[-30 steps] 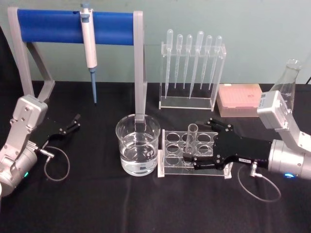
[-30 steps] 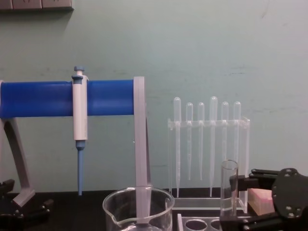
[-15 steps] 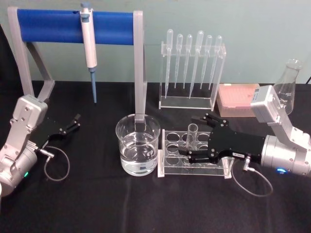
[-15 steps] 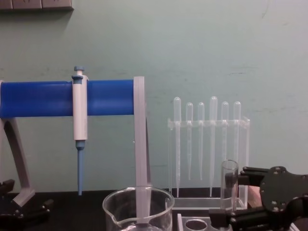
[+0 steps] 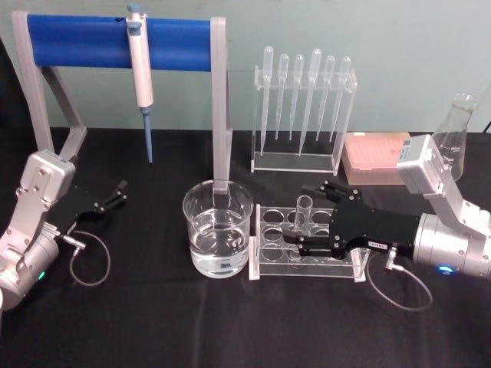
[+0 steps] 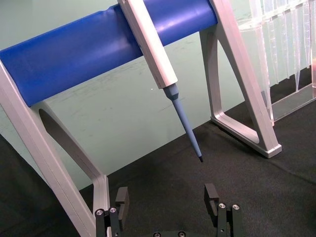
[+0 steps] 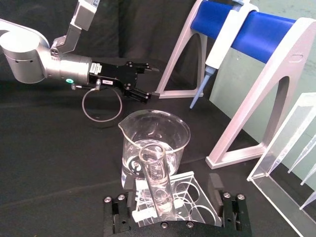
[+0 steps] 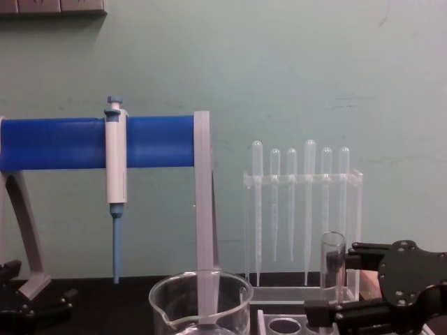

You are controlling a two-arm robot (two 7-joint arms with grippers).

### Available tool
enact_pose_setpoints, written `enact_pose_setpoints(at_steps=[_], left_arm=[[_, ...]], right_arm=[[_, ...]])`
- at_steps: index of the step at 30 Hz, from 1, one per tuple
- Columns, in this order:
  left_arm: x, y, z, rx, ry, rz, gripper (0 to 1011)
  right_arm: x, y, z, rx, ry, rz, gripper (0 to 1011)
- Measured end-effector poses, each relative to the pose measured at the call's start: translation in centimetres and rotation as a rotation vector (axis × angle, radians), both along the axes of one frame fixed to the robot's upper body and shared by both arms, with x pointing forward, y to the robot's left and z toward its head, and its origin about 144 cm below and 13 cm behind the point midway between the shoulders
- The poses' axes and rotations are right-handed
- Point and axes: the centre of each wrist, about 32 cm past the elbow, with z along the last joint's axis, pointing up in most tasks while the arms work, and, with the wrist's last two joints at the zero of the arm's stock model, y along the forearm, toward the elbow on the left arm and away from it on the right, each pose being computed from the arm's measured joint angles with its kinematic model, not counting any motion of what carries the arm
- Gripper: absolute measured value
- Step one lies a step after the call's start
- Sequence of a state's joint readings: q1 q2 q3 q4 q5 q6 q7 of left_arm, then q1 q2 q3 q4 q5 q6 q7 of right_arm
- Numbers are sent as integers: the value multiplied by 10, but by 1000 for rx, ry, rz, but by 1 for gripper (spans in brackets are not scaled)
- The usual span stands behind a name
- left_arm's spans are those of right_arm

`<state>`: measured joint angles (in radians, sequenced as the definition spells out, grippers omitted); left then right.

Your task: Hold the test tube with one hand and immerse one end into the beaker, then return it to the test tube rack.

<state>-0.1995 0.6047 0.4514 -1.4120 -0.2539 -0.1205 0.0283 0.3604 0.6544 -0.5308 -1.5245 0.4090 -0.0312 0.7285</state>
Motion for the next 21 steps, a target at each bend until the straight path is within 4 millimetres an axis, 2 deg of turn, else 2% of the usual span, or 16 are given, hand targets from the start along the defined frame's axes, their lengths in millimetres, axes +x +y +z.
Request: enact_pose_setpoints(at_steps=[12,21], left_arm=[[0,0,0,0,0,0,1000],[0,0,0,0,0,0,1000]], right_arm=[[0,0,0,-1,1,2,624],[0,0,1,-2,1,3,305]])
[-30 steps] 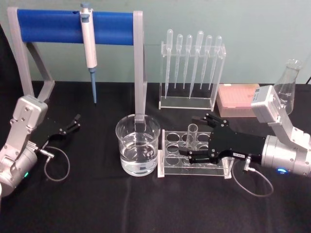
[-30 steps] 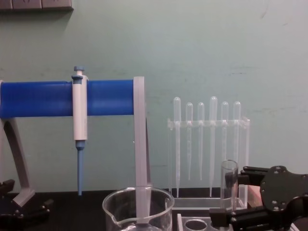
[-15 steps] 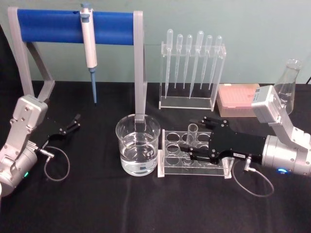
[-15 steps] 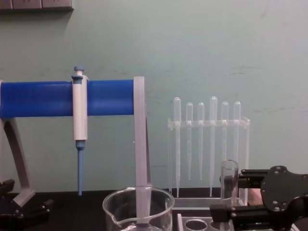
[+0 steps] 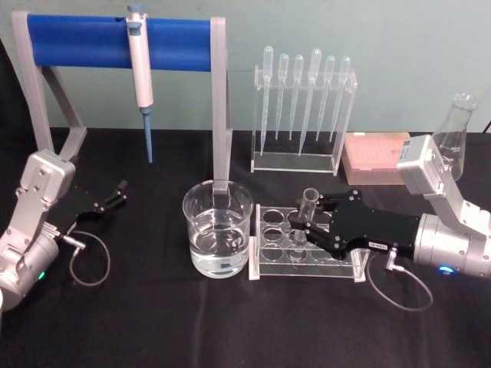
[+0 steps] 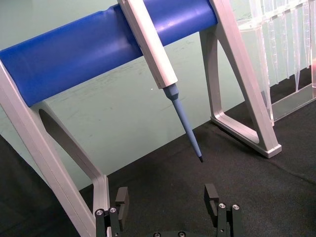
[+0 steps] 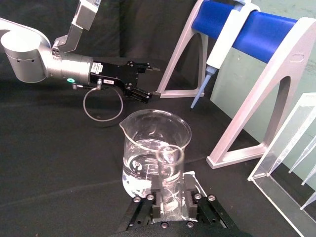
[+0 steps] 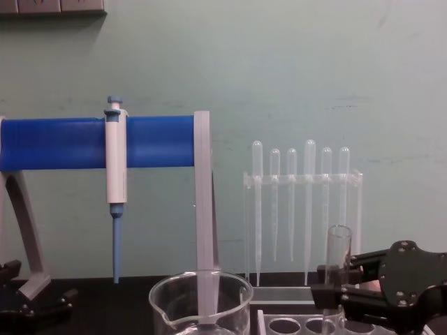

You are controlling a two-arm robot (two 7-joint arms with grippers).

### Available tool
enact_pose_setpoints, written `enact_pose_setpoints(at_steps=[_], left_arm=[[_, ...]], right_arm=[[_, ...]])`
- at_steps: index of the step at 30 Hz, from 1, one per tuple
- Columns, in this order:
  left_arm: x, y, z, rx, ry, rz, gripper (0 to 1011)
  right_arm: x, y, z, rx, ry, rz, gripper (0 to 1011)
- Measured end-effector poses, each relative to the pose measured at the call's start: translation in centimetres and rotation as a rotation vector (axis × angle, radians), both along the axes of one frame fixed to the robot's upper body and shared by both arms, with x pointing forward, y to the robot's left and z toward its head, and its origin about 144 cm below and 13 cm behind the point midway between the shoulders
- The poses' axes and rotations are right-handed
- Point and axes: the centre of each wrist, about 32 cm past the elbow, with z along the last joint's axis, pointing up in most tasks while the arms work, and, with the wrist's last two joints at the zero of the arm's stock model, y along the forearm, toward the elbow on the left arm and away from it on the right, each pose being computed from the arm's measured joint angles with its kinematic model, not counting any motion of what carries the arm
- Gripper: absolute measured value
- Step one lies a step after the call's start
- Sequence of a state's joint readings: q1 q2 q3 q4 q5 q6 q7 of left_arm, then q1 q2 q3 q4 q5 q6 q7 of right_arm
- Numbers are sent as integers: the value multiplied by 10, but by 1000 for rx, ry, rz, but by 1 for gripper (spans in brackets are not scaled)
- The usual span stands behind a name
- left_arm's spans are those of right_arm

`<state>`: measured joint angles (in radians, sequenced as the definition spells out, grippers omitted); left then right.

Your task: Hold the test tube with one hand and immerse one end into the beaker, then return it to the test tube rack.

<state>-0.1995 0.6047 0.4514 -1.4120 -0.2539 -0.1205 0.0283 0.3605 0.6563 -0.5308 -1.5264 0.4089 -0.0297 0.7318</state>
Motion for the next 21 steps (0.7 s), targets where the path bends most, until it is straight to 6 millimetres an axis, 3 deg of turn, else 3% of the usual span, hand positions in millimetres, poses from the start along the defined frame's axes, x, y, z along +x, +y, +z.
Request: enact_pose_setpoints(at_steps=[3,21], left_arm=[[0,0,0,0,0,0,1000],[0,0,0,0,0,0,1000]], right_arm=[[0,0,0,0,0,0,228],[-1,-2,6,31,12,-7,224]])
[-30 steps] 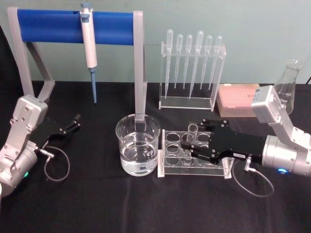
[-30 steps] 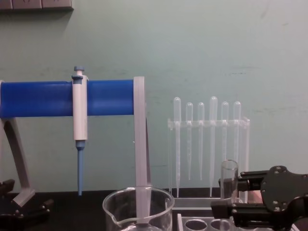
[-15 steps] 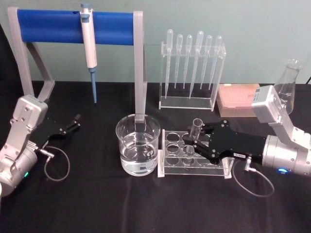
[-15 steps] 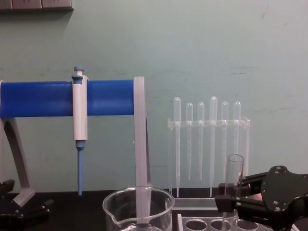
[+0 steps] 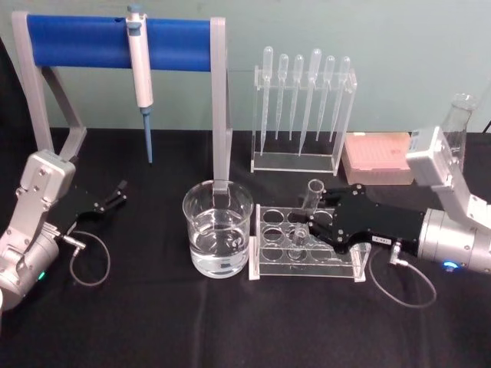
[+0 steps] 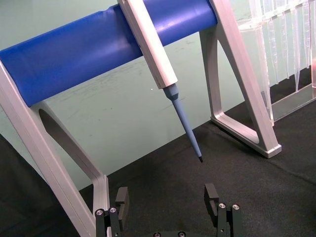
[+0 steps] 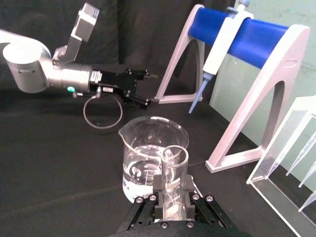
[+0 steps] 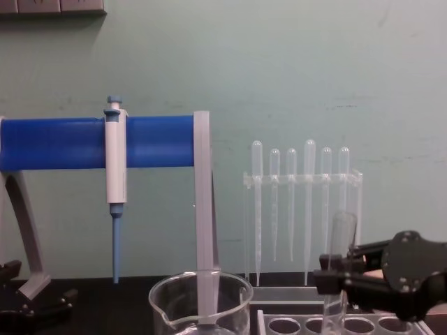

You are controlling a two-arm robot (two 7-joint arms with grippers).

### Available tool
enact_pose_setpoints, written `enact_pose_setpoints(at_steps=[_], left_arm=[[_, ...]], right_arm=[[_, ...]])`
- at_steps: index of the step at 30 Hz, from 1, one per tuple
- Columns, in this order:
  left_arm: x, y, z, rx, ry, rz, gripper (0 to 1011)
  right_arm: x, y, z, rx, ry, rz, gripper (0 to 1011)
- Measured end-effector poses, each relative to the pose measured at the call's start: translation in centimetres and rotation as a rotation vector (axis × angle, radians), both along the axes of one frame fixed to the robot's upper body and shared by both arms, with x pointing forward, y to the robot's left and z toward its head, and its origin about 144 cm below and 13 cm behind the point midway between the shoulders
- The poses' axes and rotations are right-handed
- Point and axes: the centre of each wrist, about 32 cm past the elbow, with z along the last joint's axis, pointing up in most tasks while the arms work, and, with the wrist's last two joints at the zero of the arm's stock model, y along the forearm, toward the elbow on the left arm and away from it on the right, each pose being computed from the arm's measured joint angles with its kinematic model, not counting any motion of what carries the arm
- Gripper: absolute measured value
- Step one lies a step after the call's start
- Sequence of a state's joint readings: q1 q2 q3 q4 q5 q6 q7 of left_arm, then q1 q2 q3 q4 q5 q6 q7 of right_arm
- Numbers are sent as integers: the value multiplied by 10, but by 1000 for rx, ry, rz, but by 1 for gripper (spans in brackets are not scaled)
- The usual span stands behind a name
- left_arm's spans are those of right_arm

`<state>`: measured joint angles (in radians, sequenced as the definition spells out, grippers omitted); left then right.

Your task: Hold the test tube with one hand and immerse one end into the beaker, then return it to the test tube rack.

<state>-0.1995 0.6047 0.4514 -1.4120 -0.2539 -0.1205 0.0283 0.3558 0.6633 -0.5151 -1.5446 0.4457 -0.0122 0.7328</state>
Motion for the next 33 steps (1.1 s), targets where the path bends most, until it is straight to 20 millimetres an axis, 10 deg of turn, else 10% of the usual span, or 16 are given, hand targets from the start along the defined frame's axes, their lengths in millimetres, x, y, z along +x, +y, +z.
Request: enact_pose_setpoints(at_steps=[33], left_arm=[[0,0,0,0,0,0,1000]], right_arm=[[11,0,70,22,65,-10,224]])
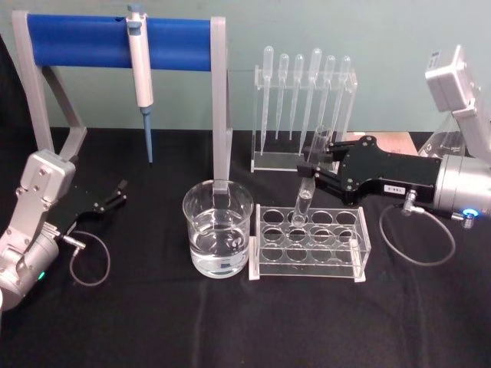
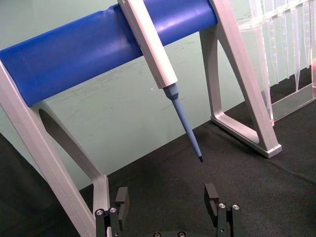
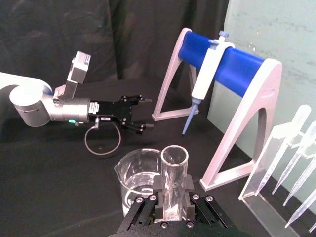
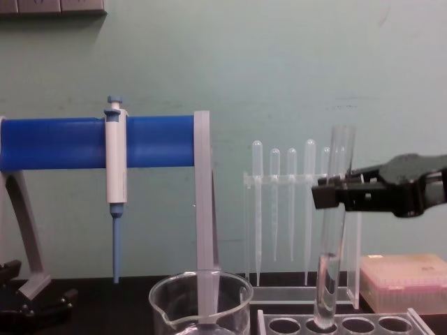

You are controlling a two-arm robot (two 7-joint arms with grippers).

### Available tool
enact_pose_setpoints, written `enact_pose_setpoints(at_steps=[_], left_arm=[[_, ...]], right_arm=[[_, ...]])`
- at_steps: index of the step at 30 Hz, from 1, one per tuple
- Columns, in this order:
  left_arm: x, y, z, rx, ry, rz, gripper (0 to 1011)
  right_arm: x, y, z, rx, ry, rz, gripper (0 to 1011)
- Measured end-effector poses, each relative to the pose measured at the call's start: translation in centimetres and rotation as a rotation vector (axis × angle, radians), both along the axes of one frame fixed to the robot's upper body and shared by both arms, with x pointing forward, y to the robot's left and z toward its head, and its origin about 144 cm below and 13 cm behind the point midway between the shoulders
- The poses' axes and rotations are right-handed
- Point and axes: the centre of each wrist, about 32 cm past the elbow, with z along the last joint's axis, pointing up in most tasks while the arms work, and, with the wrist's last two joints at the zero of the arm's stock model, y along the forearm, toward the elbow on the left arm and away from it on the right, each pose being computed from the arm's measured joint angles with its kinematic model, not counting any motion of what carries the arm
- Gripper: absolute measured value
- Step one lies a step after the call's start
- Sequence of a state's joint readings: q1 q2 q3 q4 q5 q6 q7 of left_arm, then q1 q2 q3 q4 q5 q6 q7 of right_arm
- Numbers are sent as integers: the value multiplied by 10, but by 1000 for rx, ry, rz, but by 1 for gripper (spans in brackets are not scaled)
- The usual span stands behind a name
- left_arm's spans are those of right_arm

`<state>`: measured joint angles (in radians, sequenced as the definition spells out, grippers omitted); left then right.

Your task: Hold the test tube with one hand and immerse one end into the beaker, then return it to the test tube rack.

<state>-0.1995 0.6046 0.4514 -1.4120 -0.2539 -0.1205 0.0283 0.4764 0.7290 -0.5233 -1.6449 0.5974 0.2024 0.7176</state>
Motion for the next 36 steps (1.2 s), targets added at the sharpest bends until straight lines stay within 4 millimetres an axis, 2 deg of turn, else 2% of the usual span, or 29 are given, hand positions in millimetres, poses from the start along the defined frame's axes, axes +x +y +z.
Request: enact_pose_setpoints(at_steps=[8,36], left_arm=[[0,0,0,0,0,0,1000],[0,0,0,0,0,0,1000]], right_arm=[[2,3,13,-10,-23,8,224],[2,2,13,-8,-21,6,224]])
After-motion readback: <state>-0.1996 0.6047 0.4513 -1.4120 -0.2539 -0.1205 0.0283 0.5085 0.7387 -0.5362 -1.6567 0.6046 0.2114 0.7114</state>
